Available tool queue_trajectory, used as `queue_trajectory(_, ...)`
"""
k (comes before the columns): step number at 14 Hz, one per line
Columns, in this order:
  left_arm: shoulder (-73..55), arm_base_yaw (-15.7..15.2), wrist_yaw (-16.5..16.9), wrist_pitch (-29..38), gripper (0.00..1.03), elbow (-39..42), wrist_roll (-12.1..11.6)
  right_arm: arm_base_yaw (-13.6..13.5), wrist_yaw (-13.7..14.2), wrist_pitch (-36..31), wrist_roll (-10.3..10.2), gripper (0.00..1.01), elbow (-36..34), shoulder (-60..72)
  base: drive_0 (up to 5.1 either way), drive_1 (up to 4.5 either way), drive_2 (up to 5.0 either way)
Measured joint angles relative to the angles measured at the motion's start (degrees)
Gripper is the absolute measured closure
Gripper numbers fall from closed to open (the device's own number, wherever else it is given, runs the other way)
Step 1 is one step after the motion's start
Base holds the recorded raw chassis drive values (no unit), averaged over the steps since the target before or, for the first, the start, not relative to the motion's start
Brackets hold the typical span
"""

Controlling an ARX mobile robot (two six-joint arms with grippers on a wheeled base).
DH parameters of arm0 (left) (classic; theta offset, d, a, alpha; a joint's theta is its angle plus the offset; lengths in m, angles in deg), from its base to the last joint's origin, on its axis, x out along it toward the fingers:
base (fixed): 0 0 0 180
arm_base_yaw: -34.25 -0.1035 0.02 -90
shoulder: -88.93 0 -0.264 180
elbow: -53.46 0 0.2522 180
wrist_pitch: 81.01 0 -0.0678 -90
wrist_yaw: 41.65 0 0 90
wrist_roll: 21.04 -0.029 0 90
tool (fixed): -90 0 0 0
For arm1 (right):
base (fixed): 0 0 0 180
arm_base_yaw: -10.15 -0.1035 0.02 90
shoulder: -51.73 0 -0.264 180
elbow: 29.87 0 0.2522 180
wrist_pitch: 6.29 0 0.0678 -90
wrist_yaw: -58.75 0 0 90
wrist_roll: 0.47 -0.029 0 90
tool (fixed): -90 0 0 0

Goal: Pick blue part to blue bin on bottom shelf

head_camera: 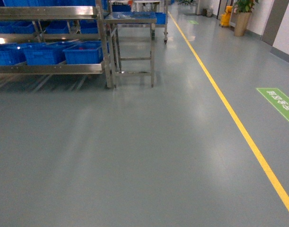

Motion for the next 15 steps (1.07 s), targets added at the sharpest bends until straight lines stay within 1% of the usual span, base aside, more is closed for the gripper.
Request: queue_trajectory(15,0.0,0.0,0.0,0.0,0.60,-0.1,0.0,0.0,0.0,0.1,0.0,0.03,0.0,0.0,0.0,4.07,-4.0)
